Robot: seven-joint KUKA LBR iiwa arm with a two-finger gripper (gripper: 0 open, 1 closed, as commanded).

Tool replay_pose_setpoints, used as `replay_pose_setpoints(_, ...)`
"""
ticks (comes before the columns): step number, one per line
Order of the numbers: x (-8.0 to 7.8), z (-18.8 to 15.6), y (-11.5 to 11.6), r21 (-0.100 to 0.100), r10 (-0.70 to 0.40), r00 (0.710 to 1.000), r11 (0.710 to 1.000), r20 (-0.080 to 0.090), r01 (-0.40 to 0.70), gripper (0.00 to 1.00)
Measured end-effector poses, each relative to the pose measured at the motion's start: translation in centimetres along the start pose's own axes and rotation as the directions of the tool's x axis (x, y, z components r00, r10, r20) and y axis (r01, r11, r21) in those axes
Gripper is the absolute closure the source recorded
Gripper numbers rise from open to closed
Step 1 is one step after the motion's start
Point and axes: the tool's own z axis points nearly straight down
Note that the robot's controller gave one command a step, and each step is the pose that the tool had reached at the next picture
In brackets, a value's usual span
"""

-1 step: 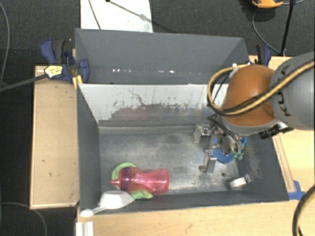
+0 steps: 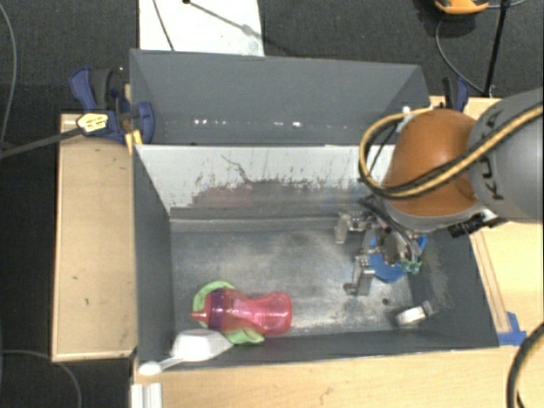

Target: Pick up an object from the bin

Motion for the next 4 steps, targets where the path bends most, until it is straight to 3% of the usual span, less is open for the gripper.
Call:
replay_pose_setpoints(1,-1.0,3.9,-4.5,0.0,-0.187,0.982,0.982,0.006,0.187,0.0)
replay_pose_setpoints(2,-1.8,3.5,-7.7,-0.002,-0.121,0.993,0.993,-0.003,0.121,0.0)
replay_pose_setpoints(3,-5.9,4.2,-10.9,-0.017,-0.122,0.993,0.992,-0.003,0.122,0.0)
replay_pose_setpoints(4,-5.6,5.7,-10.8,-0.004,-0.479,0.878,0.878,0.004,0.479,0.0)
